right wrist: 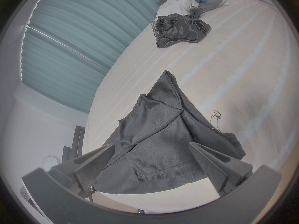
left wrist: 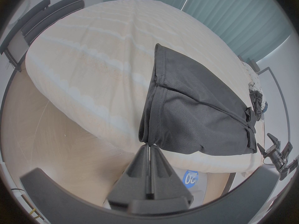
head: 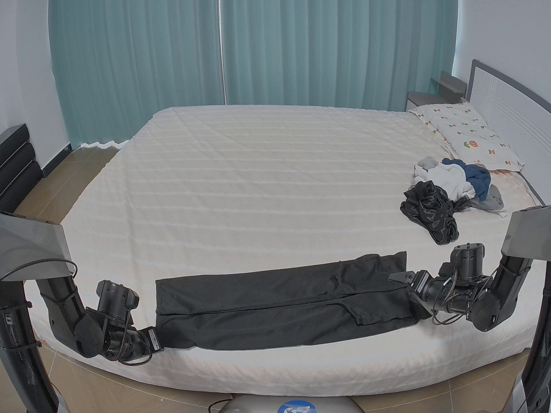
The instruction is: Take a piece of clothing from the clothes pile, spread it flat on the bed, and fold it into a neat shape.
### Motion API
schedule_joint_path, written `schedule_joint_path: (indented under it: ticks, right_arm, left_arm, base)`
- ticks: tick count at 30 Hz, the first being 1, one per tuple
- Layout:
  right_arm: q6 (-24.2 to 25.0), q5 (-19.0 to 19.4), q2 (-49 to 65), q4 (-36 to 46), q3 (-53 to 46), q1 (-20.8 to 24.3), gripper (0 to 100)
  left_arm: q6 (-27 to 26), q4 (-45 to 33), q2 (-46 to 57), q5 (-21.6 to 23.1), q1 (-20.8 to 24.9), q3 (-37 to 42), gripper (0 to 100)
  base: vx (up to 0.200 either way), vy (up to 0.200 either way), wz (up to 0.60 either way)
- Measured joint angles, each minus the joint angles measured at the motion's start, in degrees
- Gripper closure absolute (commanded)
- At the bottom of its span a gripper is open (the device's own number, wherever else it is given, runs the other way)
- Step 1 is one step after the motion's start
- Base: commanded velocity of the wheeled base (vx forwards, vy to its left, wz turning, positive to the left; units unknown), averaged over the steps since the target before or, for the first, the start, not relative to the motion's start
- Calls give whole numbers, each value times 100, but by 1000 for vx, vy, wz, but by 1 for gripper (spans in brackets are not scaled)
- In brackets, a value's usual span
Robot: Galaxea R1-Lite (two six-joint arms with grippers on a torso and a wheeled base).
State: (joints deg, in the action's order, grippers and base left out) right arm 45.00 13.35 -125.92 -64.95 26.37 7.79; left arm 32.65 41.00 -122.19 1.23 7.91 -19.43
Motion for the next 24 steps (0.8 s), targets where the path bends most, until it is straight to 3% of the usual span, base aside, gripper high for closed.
schedule_joint_path:
  ticks: [24]
  right_arm:
    - [-9,-2,-73,-98,-71,11,0]
  left_arm:
    - [-497,-154,176,-77,-317,78,100]
  base:
    - [0,0,0]
